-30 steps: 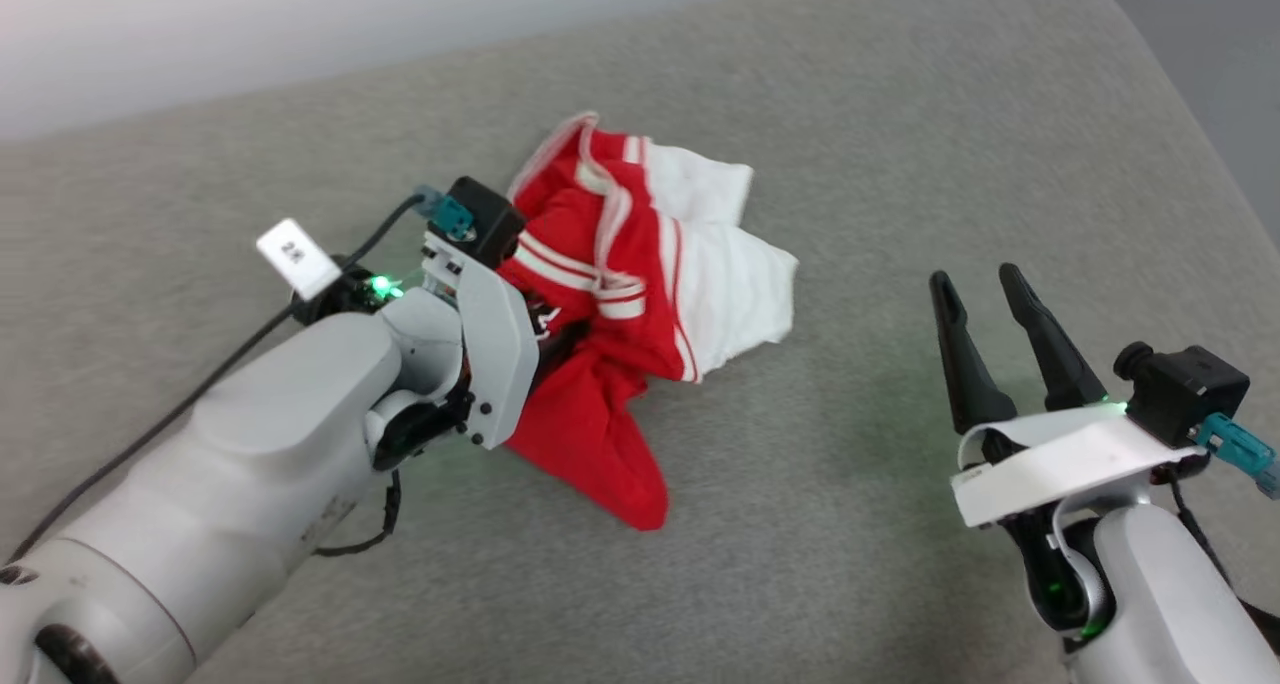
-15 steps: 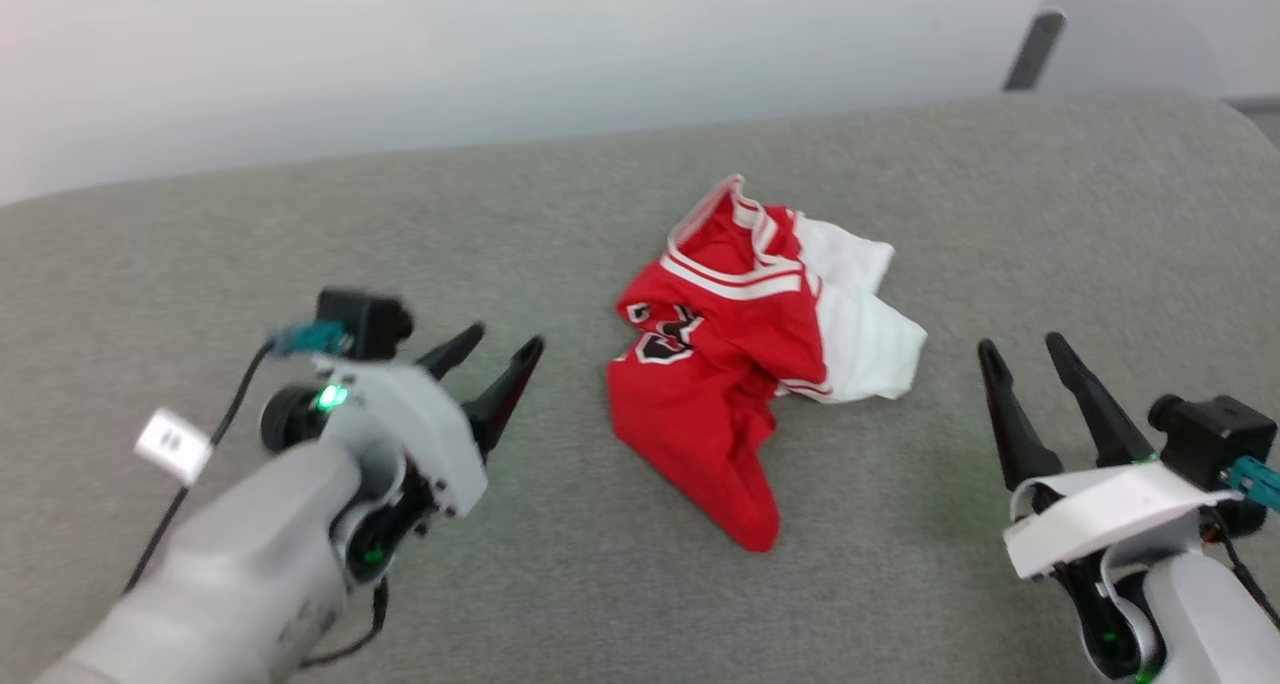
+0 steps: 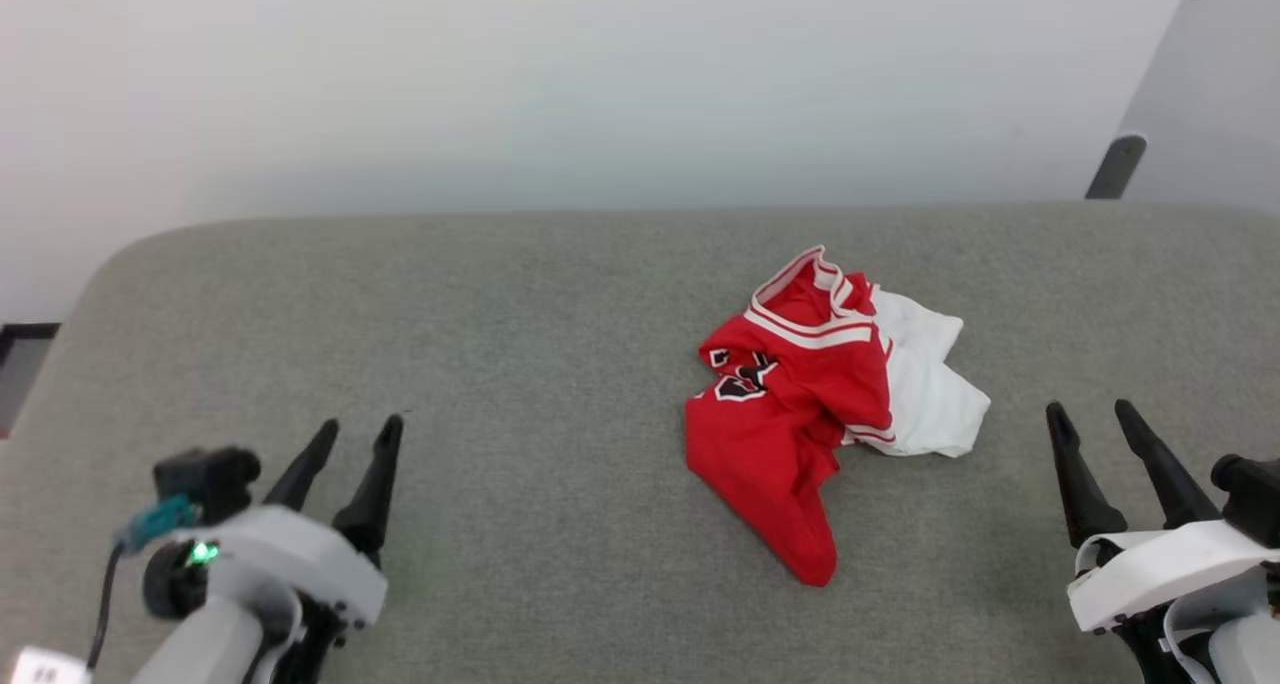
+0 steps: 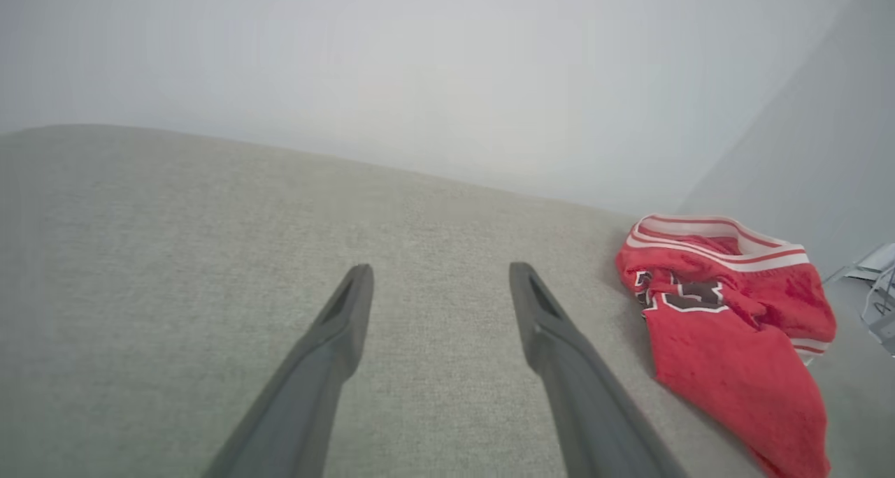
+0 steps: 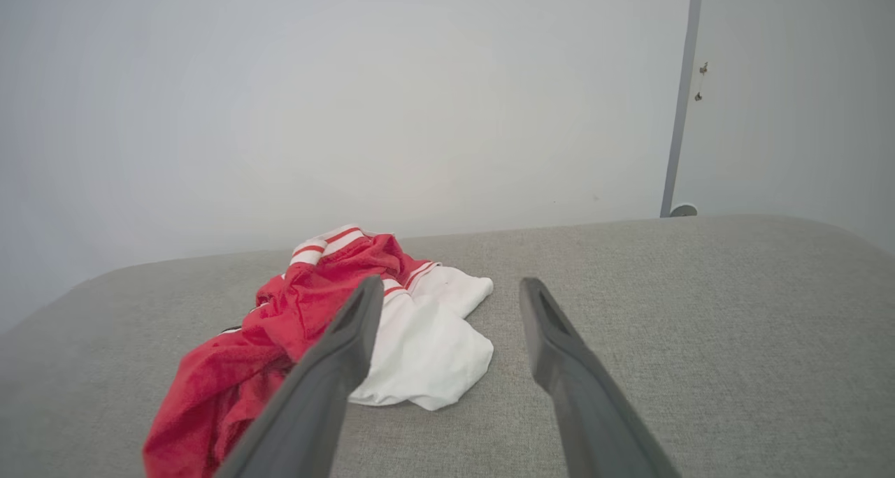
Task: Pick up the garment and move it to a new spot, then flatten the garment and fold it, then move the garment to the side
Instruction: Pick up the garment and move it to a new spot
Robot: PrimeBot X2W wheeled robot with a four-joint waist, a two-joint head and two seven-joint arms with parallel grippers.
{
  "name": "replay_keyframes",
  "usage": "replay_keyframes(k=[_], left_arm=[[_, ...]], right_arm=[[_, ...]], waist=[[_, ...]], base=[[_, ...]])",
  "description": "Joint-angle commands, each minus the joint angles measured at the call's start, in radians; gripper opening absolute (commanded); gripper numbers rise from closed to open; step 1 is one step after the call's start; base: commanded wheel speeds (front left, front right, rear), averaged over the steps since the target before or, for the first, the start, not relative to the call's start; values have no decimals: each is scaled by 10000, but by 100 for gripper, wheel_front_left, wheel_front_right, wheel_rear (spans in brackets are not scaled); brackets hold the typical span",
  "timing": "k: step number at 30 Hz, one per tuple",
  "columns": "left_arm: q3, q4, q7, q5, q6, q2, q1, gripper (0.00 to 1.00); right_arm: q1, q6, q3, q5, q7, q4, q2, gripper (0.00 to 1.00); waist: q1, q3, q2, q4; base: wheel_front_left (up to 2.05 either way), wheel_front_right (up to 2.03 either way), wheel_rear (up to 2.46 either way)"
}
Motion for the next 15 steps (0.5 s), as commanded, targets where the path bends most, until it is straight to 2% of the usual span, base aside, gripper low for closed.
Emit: replay_keyframes(k=[1, 2, 10, 15], left_arm=[[604, -461, -9, 761, 186, -105, 638, 100], [604, -461, -9, 761, 186, -105, 638, 100], [2467, -2239, -8, 3347, 942, -371, 2449, 100], [2877, -2756, -8, 4339, 1306, -525, 3126, 100]], right_arm=[[173, -3, -121, -116, 30, -83, -19, 100], [173, -3, -121, -116, 30, -83, -19, 100], [184, -3, -410, -191, 57, -329, 74, 100], [212, -3, -582, -262, 63, -434, 54, 100]], waist=[[0, -240, 0, 200], [0, -240, 0, 200], [0, -457, 0, 109], [0, -565, 0, 13]], base=[[0, 0, 0], [0, 0, 0], [0, 0, 0], [0, 0, 0]])
